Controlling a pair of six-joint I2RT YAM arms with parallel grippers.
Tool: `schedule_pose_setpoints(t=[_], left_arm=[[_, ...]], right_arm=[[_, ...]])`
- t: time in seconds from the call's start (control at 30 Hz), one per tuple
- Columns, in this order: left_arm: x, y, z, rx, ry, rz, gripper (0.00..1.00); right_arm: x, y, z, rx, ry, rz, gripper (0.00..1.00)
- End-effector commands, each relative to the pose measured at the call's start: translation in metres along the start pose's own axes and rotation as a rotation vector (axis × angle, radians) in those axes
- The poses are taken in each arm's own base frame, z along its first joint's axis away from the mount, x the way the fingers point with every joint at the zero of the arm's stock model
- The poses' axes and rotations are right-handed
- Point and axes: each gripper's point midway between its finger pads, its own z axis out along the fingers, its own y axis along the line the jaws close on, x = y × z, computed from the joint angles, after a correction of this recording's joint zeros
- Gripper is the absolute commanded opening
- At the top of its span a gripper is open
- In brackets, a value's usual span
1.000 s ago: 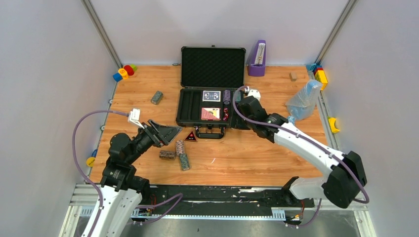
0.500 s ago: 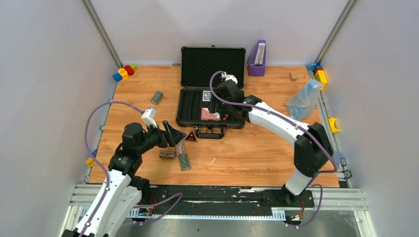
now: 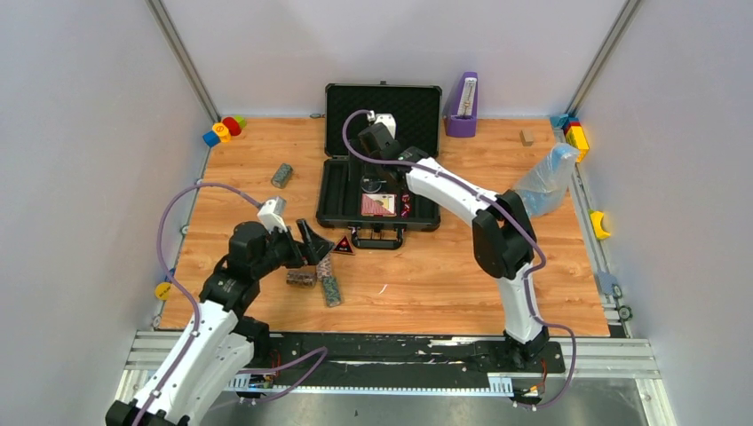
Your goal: Pack up texas hold em set
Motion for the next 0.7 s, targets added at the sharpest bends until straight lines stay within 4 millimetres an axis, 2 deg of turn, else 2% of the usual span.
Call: schedule_pose_setpoints(t=[0.0, 0.13, 0.27, 0.43, 0.67], left_arm=[[0.008, 0.025, 0.011, -0.158, 0.039, 0.014, 1.00], [0.021, 0.037, 0.013, -0.292, 0.108, 0.019, 1.00], [0.029, 0.049, 0.014, -0.377, 0.140, 0.050, 0.93], [0.035, 0.061, 0.022, -0.419, 0.180, 0.091, 0.84], [0.040, 0.068, 0.041, -0.443, 0.238, 0.110, 0.79]], right_arm=[[-0.020, 0.009, -0.047, -0.055, -0.031, -0.009, 1.00], [0.000, 0.007, -0.088, -0.097, -0.009, 0.014, 0.99], [0.023, 0.005, -0.119, -0.156, 0.001, 0.049, 0.98], [0.036, -0.008, -0.148, -0.186, -0.008, 0.073, 0.96], [0.052, -0.030, -0.174, -0.185, -0.025, 0.083, 0.92]])
